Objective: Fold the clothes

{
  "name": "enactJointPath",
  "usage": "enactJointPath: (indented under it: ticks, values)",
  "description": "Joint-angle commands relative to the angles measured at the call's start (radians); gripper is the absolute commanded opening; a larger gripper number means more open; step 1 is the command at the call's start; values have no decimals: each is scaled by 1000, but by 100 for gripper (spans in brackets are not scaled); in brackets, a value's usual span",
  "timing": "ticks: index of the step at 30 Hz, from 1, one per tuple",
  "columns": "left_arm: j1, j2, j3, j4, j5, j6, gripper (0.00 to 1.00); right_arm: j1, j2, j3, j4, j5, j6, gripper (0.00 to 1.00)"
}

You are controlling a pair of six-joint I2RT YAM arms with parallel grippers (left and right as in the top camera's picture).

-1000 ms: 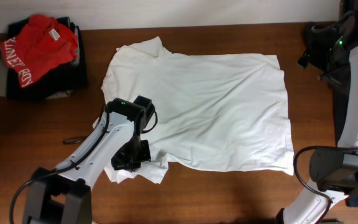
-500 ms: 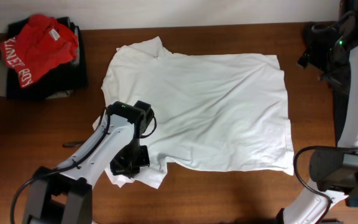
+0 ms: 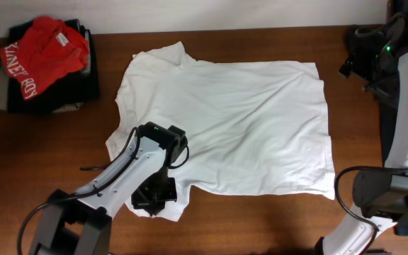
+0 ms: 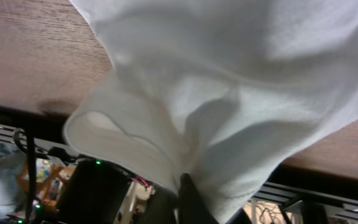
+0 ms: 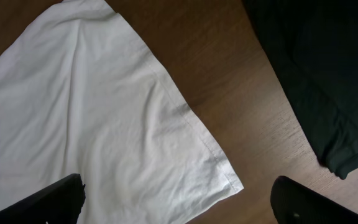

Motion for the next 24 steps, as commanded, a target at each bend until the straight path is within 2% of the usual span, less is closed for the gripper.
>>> enactJointPath:
  ticks: [1, 2, 10, 12, 14, 16, 17, 18, 19, 24]
  values:
    - [-2, -17, -8, -7, -15, -3, 60, -3, -25, 15, -5, 19, 6, 99]
    - [-2, -17, -8, -8, -29, -2, 99, -3, -25, 15, -5, 19, 6, 99]
    - [40, -17, 58, 58, -125, 5, 97, -3, -25, 15, -5, 19, 6, 99]
    - [72, -17, 87, 83, -159, 6, 89, -3, -25, 15, -5, 19, 6, 99]
    - [117, -17, 95, 155, -179, 46, 53, -3, -25, 15, -5, 19, 6, 99]
    - [161, -13, 94, 217, -179, 66, 26, -3, -25, 15, -5, 19, 6, 99]
    - [192, -10, 94, 245, -179, 66, 8, -3, -25, 15, -5, 19, 6, 99]
    - [209, -8, 94, 259, -178, 66, 2, -3, -25, 15, -5, 19, 6, 99]
    - [232, -5, 94, 276, -175, 66, 1, -3, -25, 15, -5, 19, 6, 99]
    - [321, 30, 93, 336, -184, 94, 1, -3, -25, 15, -5, 19, 6, 98]
